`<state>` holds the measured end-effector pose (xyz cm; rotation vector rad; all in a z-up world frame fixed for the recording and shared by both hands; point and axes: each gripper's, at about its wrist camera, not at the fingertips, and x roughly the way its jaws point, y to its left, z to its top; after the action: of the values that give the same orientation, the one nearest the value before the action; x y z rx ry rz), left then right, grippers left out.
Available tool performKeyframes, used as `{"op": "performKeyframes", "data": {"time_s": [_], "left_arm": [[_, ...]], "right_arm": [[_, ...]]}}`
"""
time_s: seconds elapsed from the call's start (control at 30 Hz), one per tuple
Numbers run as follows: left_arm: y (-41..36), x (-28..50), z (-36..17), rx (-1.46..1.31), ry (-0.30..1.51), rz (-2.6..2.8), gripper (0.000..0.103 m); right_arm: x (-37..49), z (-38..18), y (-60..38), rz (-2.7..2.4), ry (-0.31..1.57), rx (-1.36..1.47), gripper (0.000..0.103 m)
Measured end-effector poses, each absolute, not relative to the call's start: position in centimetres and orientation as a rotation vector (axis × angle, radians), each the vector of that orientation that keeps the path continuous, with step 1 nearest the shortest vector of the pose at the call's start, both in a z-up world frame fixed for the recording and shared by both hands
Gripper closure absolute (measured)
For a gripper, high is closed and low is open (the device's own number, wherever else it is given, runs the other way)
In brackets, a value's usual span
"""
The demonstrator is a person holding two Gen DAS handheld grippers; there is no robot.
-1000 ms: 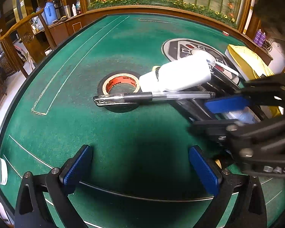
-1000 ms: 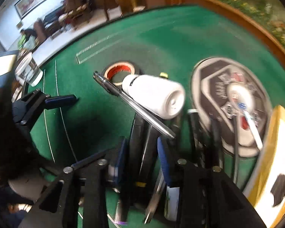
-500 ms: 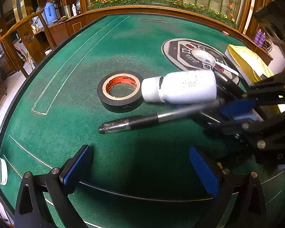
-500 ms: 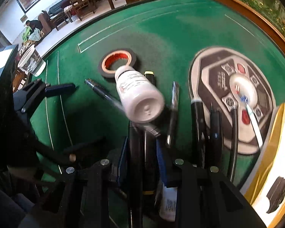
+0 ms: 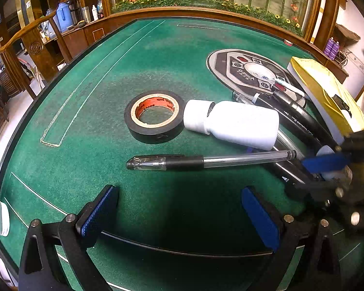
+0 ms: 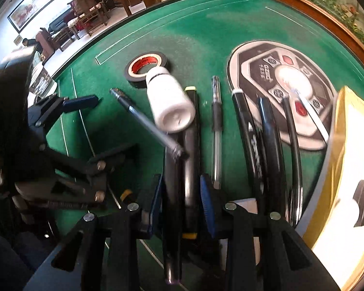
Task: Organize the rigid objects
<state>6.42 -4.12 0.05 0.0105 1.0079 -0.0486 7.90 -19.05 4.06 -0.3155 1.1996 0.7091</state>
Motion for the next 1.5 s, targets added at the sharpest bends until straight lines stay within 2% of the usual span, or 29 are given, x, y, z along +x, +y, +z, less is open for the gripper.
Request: {"op": "performKeyframes", "data": {"time_s": [0.27,0.4,0.67,0.77,0.87,1.1,1.23,1.5], "left_arm": [[-4.1,6.4,0.1,0.011,1.008,-0.049,0.000],[-4.1,6.4,0.1,0.010,1.008,-0.049,0.000],[-3.8,6.6,0.1,-0.001,1.008,-0.030,0.000],[-4.0,6.9,0.1,-0.039,1.004,0.037,0.000],[-4.5,7.6,-0.1,-0.111,0.921,0.190,0.000],[-4.7,7.8,-0.1,-0.127,0.924,0.214,0.000],[-4.7,7.9,-0.1,-0.126,0.924,0.214,0.000],[-4.8,7.6,-0.1,-0.084,0.948,0.133,0.000]], "right_arm": [[3.1,4.8,-20.0,0.582,1.001,-0.325,0.072],[3.3,4.4,-18.7,0.554,0.973,-0.337,0.071],[4.2,4.7,-18.0,0.503,0.983,-0.338,0.086],[2.3,5.8,-19.1,0.495,0.980,-0.320,0.086],[0.1,6.1,-20.4,0.488,0.987,-0.297,0.086],[-3.2,5.0,-22.4,0.495,0.982,-0.187,0.086],[-2.0,5.5,-22.2,0.472,0.963,-0.183,0.079],[1.6,4.4,-20.3,0.518,0.998,-0.118,0.079]]}}
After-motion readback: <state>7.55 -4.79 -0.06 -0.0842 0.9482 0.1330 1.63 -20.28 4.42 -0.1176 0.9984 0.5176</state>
